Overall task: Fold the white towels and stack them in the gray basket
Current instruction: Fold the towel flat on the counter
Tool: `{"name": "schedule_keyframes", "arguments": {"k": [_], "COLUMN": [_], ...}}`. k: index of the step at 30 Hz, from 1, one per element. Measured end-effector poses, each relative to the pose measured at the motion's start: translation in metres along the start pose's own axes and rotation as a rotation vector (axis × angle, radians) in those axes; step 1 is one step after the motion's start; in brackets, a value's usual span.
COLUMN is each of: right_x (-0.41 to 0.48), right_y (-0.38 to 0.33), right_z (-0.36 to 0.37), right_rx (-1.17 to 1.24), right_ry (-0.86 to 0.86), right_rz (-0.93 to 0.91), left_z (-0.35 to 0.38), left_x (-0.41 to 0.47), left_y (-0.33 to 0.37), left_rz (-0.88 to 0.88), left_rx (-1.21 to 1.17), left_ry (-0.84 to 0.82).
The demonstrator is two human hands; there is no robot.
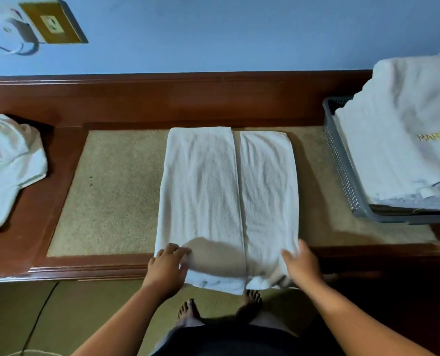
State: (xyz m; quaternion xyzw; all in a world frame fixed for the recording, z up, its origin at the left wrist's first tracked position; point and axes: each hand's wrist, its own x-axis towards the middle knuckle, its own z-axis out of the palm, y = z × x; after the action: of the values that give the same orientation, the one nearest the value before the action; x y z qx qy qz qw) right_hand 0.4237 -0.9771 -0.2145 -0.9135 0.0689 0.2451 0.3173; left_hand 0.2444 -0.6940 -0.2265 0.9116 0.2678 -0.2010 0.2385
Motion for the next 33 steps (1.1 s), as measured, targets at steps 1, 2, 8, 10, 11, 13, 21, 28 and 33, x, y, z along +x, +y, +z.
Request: {"name": "schedule_keyframes", "arguments": {"k": [1, 2, 8, 10, 11, 13, 21, 28, 33], "right_x": [-0.009, -0.019, -0.09, -0.108, -0.112, -0.119, -0.108, -0.088, -0.08], "right_y": [-0.012, -0.023, -0.088, -0.092, -0.086, -0.068, 0.035, 0.072, 0.083], "right_z": [0.01, 0.026, 0.129, 0.15, 0.158, 0.167, 0.173, 0.182, 0.211], "right_rx": [0.003, 0.02, -0.014, -0.095, -0.124, -0.099, -0.051, 0.93, 1.224], "right_ry": [0.021, 0.039, -0.412, -0.566, -0.554, -0.462, -0.08, -0.182, -0.068], "right_rz": [-0.019, -0.039, -0.352, -0.429, -0.424, -0.325, -0.017, 0.751, 0.691], "left_z": [-0.002, -0.004, -0.003, -0.004, -0.005, -0.01, -0.004, 0.011, 0.013], "left_x": [0.002, 0.001, -0.016, -0.024, -0.026, -0.028, -0.026, -0.032, -0.027], "left_y": [-0.007, -0.017, -0.06, -0.063, -0.064, -0.064, -0.054, -0.03, -0.032], "left_rz": [-0.033, -0.066, -0.27, -0.304, -0.309, -0.27, -0.059, -0.067, -0.146], "left_rx": [-0.085, -0.193, -0.791, -0.931, -0.964, -0.949, -0.653, -0.706, -0.789], "left_ry": [0.004, 0.004, 0.011, -0.036, -0.055, -0.093, -0.283, -0.4, -0.437]}}
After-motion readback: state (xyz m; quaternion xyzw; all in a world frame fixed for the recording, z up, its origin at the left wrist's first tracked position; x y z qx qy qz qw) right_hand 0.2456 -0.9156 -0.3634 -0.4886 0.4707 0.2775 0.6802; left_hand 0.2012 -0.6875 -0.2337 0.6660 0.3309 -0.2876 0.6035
